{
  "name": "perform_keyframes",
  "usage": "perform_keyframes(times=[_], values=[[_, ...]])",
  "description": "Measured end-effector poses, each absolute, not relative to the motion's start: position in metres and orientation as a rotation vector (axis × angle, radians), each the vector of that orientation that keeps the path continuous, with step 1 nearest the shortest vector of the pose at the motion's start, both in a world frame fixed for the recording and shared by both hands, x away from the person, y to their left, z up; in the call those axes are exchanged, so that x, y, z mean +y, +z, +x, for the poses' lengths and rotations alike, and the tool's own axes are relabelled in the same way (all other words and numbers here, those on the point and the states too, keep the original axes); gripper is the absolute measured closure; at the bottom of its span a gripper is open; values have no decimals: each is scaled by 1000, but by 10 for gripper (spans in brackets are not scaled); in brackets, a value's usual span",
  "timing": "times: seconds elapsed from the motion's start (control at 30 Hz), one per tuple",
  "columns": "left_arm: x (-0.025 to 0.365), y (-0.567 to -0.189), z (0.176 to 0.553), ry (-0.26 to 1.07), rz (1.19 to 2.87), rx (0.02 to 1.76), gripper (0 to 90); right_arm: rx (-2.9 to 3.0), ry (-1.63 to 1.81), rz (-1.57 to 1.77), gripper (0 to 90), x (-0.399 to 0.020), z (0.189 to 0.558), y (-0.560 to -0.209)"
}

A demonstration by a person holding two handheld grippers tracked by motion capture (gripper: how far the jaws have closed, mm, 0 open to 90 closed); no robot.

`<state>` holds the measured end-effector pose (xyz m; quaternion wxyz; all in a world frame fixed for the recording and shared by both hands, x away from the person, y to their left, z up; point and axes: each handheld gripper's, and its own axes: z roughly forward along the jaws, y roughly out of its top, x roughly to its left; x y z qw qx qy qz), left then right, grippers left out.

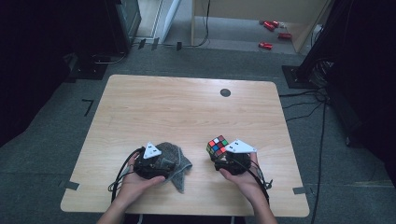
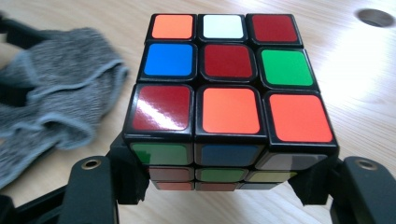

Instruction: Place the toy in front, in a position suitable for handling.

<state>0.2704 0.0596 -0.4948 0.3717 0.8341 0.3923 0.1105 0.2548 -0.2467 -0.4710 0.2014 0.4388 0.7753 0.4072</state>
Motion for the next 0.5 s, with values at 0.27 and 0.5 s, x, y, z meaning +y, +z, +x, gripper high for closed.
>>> perform_keyframes(times=[0.27,0.5], values=[[53,-509,270,334,2183,976,265,2223,1144,1196,343,-238,255,-482],[56,-509,266,391,2150,910,644,2283,1099,1133,342,-226,254,-491]])
